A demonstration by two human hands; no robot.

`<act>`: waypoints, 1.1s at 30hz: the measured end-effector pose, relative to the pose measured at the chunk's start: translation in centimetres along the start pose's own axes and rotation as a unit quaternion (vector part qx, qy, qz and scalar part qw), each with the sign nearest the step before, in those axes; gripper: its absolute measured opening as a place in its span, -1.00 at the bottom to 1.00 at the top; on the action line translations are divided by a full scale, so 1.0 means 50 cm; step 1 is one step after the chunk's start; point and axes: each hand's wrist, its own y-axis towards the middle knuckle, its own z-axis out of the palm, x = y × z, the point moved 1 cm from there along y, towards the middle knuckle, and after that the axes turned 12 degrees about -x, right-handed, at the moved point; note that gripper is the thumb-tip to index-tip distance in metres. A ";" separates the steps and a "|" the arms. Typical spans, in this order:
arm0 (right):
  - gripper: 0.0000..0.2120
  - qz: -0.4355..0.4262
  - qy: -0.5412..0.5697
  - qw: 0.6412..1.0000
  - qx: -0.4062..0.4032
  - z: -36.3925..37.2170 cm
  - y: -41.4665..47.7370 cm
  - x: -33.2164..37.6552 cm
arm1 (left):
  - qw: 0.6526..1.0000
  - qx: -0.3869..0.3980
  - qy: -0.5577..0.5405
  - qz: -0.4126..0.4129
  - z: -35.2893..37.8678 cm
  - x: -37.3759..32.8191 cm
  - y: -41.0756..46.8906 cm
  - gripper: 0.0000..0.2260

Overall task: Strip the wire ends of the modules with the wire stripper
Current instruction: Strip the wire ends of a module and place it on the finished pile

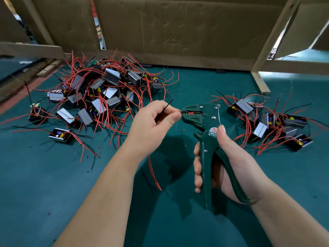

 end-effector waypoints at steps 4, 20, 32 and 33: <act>-0.43 -0.011 0.023 0.997 -0.078 0.006 0.006 -0.007 | 0.997 0.027 -0.053 -0.044 0.012 -0.005 -0.008 -0.74; -0.43 0.018 0.034 0.994 0.107 -0.014 0.001 0.005 | 0.996 0.020 0.085 -0.014 0.006 0.004 -0.007 -0.79; -0.50 0.025 0.041 0.992 0.115 -0.006 0.005 -0.006 | 0.988 0.049 0.137 0.048 0.000 -0.001 -0.006 -0.76; -0.50 0.026 0.043 0.992 0.116 -0.007 0.005 -0.004 | 0.987 0.051 0.143 0.052 -0.001 -0.001 -0.006 -0.77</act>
